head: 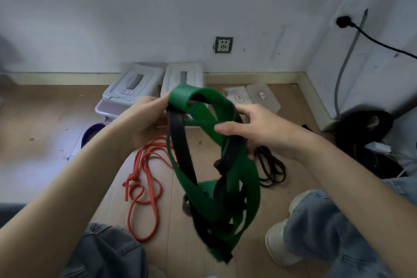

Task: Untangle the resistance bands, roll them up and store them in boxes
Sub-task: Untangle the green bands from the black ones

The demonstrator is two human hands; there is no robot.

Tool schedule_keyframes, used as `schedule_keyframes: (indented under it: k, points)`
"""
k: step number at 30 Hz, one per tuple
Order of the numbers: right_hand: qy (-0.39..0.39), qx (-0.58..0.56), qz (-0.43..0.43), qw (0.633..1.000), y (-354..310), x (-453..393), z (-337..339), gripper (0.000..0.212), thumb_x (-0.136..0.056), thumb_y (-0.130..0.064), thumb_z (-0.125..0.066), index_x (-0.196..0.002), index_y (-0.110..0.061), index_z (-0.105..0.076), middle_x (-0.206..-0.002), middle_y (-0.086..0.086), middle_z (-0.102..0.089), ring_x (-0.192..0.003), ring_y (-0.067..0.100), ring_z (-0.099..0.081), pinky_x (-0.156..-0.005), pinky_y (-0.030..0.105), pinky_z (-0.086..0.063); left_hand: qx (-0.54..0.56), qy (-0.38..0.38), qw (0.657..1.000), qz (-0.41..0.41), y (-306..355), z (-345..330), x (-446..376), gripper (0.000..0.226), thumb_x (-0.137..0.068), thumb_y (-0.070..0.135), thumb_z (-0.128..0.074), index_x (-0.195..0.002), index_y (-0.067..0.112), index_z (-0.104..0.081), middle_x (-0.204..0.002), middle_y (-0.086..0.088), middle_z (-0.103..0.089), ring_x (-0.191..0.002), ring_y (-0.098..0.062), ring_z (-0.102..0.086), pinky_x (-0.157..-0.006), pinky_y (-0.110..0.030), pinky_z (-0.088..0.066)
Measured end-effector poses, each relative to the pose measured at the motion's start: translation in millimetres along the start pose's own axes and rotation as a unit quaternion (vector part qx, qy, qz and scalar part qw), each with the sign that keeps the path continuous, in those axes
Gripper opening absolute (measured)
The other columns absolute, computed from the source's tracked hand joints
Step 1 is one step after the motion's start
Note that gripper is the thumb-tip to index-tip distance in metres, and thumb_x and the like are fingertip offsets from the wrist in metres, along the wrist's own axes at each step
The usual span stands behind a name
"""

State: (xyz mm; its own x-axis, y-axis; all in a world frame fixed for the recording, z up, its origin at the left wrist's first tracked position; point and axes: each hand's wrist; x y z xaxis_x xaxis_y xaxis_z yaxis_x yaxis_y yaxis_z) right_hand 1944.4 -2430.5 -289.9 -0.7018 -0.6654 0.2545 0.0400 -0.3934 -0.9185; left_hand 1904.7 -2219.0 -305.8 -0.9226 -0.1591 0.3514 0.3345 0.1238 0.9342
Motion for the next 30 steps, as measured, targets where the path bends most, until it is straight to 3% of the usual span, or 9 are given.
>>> schedule_keyframes:
  k: [5, 9, 12, 17, 20, 22, 25, 27, 30]
  points:
    - [0.2, -0.176, -0.066, 0.962, 9, -10, -1, 0.017, -0.091, -0.023, -0.057, -0.1, -0.009, -0.054, -0.072, 0.002, -0.059, -0.05, 0.01, -0.059, -0.033, 0.017, -0.036, 0.035, -0.093, 0.993, 0.063, -29, 19, -10, 0.053, -0.07, 0.06, -0.056, -0.109, 0.024, -0.057, -0.115, -0.004, -0.067, -0.098, -0.02, -0.066, -0.079, -0.036, -0.054]
    - [0.229, -0.334, -0.098, 0.909, 2, -10, 9, 0.023, -0.091, -0.03, -0.058, -0.101, -0.01, -0.055, -0.074, 0.003, -0.058, -0.05, 0.009, -0.059, -0.034, 0.015, -0.037, -0.196, -0.244, 0.949, 0.023, -74, -13, 1, 0.087, -0.06, 0.059, -0.076, -0.134, 0.052, -0.031, -0.139, 0.019, -0.042, -0.126, -0.005, -0.039, -0.106, -0.034, -0.036]
    - [0.201, -0.421, -0.092, 0.88, -8, -8, 13, 0.017, -0.09, -0.029, -0.059, -0.089, -0.012, -0.057, -0.071, 0.002, -0.058, -0.044, 0.006, -0.057, -0.03, 0.013, -0.035, -0.201, -0.174, 0.957, -0.112, -97, -45, 0, 0.093, -0.062, 0.046, -0.076, -0.139, 0.038, -0.023, -0.134, 0.017, -0.045, -0.124, -0.004, -0.045, -0.108, -0.034, -0.037]
    - [0.154, -0.54, -0.119, 0.819, -11, -1, 31, 0.022, -0.092, -0.029, -0.053, -0.082, -0.009, -0.057, -0.066, 0.004, -0.057, -0.046, 0.009, -0.055, -0.028, 0.011, -0.035, -0.264, -0.044, 0.934, -0.237, -83, -31, -14, 0.08, -0.06, 0.065, -0.071, -0.122, 0.058, -0.02, -0.12, 0.028, -0.045, -0.107, 0.012, -0.051, -0.088, -0.007, -0.043]
    - [0.129, -0.574, -0.108, 0.801, -9, -1, 35, 0.022, -0.094, -0.027, -0.049, -0.08, -0.011, -0.053, -0.052, 0.003, -0.055, -0.035, 0.007, -0.052, -0.03, 0.012, -0.037, -0.229, -0.107, 0.952, -0.172, -93, -26, -20, 0.101, -0.065, 0.047, -0.079, -0.142, 0.034, -0.015, -0.137, 0.006, -0.044, -0.124, -0.006, -0.046, -0.101, -0.027, -0.042]
    - [0.141, -0.542, -0.108, 0.821, -4, -4, 34, 0.018, -0.094, -0.03, -0.052, -0.087, -0.013, -0.053, -0.058, 0.001, -0.055, -0.035, 0.006, -0.051, -0.027, 0.011, -0.034, -0.185, -0.131, 0.967, -0.116, -102, -24, -18, 0.077, -0.069, 0.034, -0.077, -0.134, 0.022, -0.038, -0.121, 0.005, -0.061, -0.112, -0.009, -0.058, -0.095, -0.034, -0.05]
    - [0.159, -0.403, -0.131, 0.892, 11, -11, 27, 0.035, -0.092, -0.042, -0.052, -0.109, -0.012, -0.055, -0.081, 0.004, -0.063, -0.058, 0.011, -0.064, -0.041, 0.016, -0.048, -0.134, -0.084, 0.986, -0.048, -95, -25, -16, 0.023, -0.079, 0.02, -0.071, -0.099, 0.02, -0.059, -0.083, 0.004, -0.073, -0.076, -0.008, -0.07, -0.061, -0.02, -0.056]
    - [0.144, -0.318, -0.145, 0.926, 25, -12, 22, 0.046, -0.092, -0.044, -0.05, -0.122, -0.009, -0.052, -0.102, 0.011, -0.068, -0.089, 0.02, -0.068, -0.068, 0.026, -0.058, -0.088, -0.008, 0.996, -0.008, -81, -25, -16, 0.015, -0.083, 0.009, -0.066, -0.095, 0.016, -0.059, -0.067, 0.0, -0.072, -0.059, -0.012, -0.07, -0.049, -0.018, -0.052]
    - [0.061, -0.068, -0.152, 0.984, 36, -8, 11, 0.057, -0.084, -0.055, -0.053, -0.128, -0.019, -0.05, -0.118, 0.0, -0.064, -0.112, 0.016, -0.058, -0.091, 0.031, -0.048, -0.056, 0.012, 0.998, -0.039, -51, -30, -5, 0.014, -0.084, 0.003, -0.06, -0.095, 0.011, -0.062, -0.059, 0.002, -0.069, -0.048, -0.01, -0.063, -0.044, -0.018, -0.047]
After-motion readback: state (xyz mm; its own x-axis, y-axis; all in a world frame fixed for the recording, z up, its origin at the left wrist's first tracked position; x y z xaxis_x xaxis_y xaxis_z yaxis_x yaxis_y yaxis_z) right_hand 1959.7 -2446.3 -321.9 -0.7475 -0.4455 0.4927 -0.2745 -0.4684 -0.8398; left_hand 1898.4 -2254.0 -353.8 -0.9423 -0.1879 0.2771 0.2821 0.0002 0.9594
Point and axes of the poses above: each hand's wrist, its own x-axis away from the middle knuckle, its own z-axis out of the back of the hand, y = z × x
